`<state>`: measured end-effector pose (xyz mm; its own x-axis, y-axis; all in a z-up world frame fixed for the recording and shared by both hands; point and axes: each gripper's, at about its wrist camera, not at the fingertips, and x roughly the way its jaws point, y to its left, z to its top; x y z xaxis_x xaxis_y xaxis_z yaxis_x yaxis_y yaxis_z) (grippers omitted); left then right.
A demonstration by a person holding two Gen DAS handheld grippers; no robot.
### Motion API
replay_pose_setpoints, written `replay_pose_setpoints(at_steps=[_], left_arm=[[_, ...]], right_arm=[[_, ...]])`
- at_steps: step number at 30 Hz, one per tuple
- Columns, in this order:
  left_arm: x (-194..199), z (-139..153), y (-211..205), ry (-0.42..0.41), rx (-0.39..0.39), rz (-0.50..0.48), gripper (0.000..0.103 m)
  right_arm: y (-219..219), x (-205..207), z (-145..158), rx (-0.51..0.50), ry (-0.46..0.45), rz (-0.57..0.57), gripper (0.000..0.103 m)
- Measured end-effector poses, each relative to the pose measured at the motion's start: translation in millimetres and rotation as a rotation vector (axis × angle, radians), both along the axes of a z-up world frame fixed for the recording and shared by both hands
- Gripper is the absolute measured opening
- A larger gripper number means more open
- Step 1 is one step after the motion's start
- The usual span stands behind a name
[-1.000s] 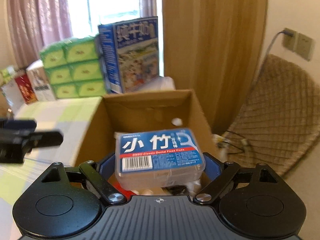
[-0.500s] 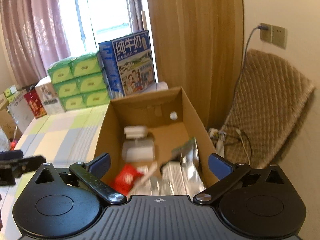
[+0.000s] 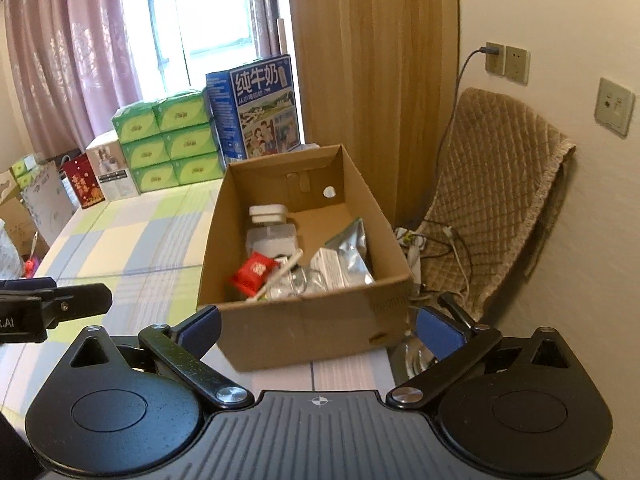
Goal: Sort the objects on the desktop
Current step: 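Withdraw both tools from the cardboard box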
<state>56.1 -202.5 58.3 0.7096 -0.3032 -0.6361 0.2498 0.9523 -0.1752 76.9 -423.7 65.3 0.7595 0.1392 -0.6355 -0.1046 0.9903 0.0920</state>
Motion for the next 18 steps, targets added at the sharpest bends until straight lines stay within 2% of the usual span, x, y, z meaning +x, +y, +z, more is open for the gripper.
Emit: replay_pose_setpoints(at_steps=[10,18], left_arm=[[-29,5,-11,0.008,0.007,-0.008,0.102],[-36,6,-14,0.006,0.022,-0.008,0.102]], right_arm=[[1,-29,13,-0.04,-0.021,0.014,0.101],[7,-41,22,-0.045,-0.05,0.039,0.101]])
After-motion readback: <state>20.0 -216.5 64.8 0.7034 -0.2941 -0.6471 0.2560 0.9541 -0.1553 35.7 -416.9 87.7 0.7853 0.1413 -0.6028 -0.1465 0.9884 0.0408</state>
